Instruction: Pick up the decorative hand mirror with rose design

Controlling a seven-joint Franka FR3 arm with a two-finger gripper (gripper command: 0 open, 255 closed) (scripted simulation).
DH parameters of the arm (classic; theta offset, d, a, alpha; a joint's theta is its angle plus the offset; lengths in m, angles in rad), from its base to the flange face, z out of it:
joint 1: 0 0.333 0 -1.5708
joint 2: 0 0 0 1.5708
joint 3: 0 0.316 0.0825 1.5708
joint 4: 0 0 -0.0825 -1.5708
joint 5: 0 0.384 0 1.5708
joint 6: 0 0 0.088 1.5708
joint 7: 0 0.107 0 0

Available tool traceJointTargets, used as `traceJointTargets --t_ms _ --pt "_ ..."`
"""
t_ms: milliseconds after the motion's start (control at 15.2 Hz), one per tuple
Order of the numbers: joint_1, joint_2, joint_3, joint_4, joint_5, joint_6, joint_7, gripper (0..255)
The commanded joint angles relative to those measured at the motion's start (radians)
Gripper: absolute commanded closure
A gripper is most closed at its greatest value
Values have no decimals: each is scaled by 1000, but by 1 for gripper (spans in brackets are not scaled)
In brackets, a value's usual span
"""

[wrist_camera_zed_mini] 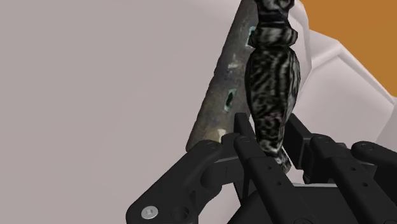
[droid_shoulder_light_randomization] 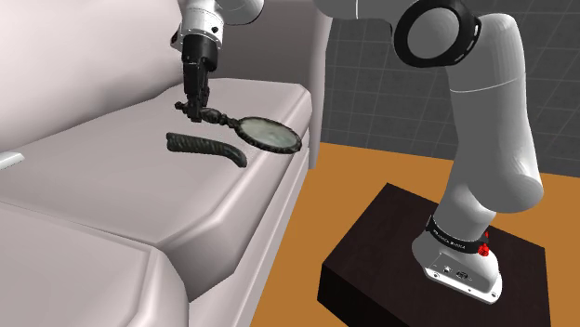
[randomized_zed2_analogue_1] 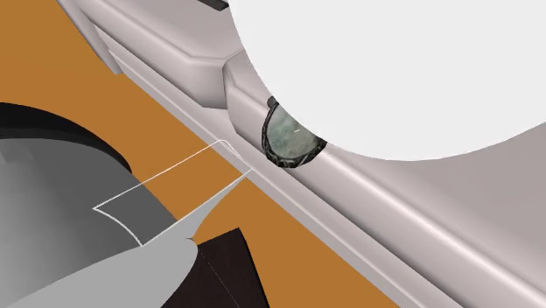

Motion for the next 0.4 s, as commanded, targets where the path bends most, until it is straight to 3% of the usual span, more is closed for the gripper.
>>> traceJointTargets --t_ms 0,330 --pt "-2 6 1 36 1 -25 17 255" --pt "-5 22 4 101 3 -65 46 255"
